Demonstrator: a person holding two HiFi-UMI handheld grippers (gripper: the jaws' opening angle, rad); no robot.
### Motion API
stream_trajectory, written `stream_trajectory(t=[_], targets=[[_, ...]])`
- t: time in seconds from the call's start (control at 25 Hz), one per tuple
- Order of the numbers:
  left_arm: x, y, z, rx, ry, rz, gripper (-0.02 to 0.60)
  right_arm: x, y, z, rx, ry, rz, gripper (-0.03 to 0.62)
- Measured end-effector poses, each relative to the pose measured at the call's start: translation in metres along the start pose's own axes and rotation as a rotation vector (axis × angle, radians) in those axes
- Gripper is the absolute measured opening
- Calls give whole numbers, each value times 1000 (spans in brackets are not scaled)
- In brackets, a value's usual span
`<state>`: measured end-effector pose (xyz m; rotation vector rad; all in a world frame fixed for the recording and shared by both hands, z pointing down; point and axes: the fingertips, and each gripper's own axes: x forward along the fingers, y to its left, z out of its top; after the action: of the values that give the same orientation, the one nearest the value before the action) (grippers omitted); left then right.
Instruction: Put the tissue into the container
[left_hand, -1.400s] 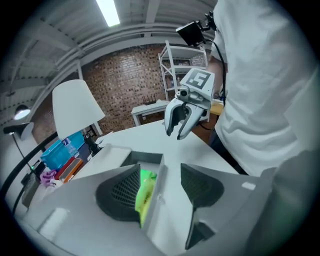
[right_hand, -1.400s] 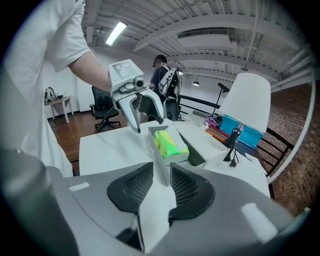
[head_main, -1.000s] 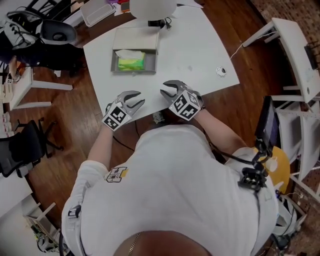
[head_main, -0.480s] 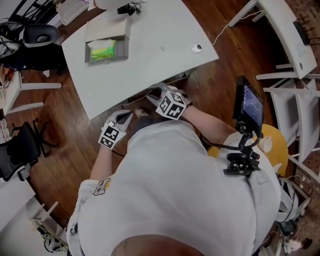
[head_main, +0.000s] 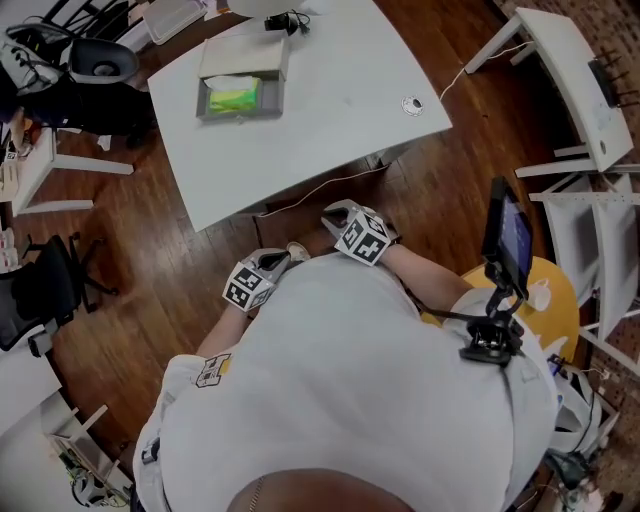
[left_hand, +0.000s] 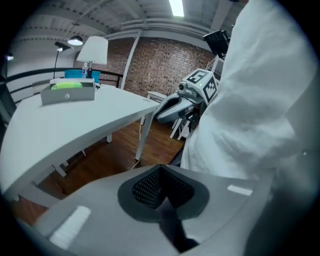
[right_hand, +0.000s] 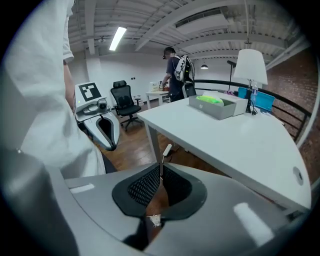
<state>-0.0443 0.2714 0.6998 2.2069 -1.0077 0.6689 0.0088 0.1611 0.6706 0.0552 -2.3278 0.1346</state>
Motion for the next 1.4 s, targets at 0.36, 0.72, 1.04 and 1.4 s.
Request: stream_trajectory(t=[0.36, 0.72, 1.04, 1.4], targets=[[7, -11, -31, -25, 92, -137, 0, -4, 17, -27, 92, 69, -56, 0], [-9, -5, -29, -16, 79, -139, 0, -5, 11, -8, 52, 77, -85, 0], [-15, -25, -40, -22, 81, -154, 0, -13, 26, -10, 61, 76, -97, 0], [-13, -12, -30, -13, 55, -120, 0, 0, 6, 7, 3, 53, -95, 0]])
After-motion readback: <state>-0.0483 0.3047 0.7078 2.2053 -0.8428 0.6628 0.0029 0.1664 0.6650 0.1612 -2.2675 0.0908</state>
